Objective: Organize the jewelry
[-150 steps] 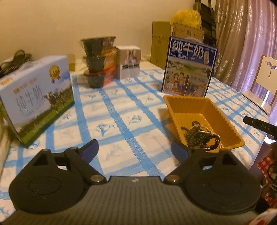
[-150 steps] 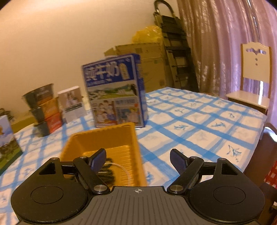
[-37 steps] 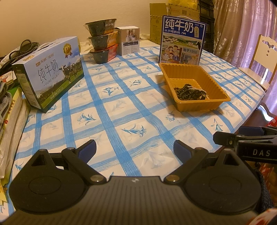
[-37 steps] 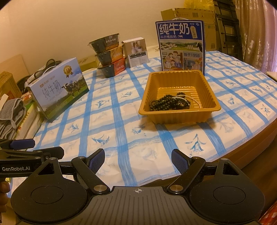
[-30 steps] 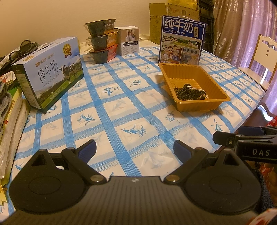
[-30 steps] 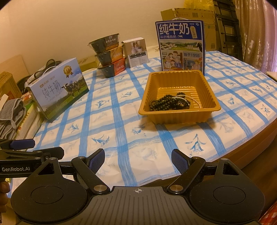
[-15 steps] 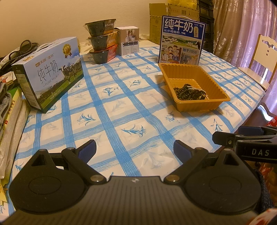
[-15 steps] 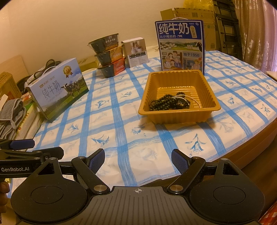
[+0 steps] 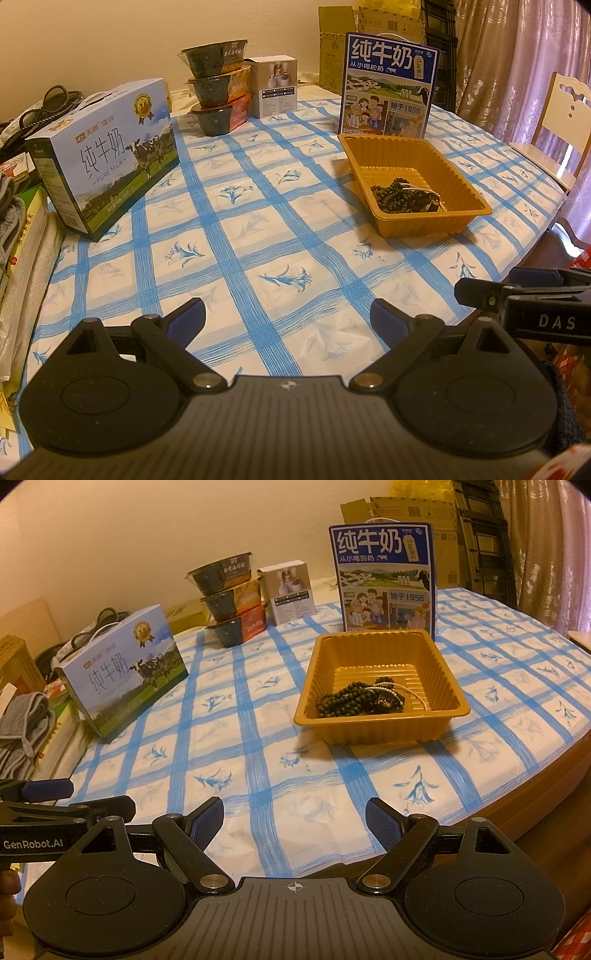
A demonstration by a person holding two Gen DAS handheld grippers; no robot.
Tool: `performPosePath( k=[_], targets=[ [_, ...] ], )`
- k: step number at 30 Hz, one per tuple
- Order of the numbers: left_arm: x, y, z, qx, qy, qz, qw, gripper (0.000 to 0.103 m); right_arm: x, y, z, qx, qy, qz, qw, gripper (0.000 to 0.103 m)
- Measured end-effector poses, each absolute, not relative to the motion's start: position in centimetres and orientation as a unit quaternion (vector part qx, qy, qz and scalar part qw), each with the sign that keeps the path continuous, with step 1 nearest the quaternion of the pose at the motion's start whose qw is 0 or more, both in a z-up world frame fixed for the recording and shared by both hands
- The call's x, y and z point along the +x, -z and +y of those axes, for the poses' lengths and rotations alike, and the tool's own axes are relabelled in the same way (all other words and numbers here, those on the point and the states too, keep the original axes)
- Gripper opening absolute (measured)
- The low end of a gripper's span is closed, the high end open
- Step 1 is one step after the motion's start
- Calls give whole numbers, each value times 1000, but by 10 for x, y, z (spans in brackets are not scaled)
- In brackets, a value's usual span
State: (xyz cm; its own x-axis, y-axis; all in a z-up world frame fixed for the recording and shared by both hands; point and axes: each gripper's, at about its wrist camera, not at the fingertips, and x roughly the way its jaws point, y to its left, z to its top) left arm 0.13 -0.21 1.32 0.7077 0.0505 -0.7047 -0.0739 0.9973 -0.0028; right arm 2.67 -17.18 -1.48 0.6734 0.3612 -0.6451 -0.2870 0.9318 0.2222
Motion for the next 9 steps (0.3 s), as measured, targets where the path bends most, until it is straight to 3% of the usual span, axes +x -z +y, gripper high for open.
performPosePath(
  k=[9],
  targets=[
    [2, -14, -3, -13, -34, 379, 924, 95, 28, 14, -173, 53, -177, 361, 914, 84]
  ],
)
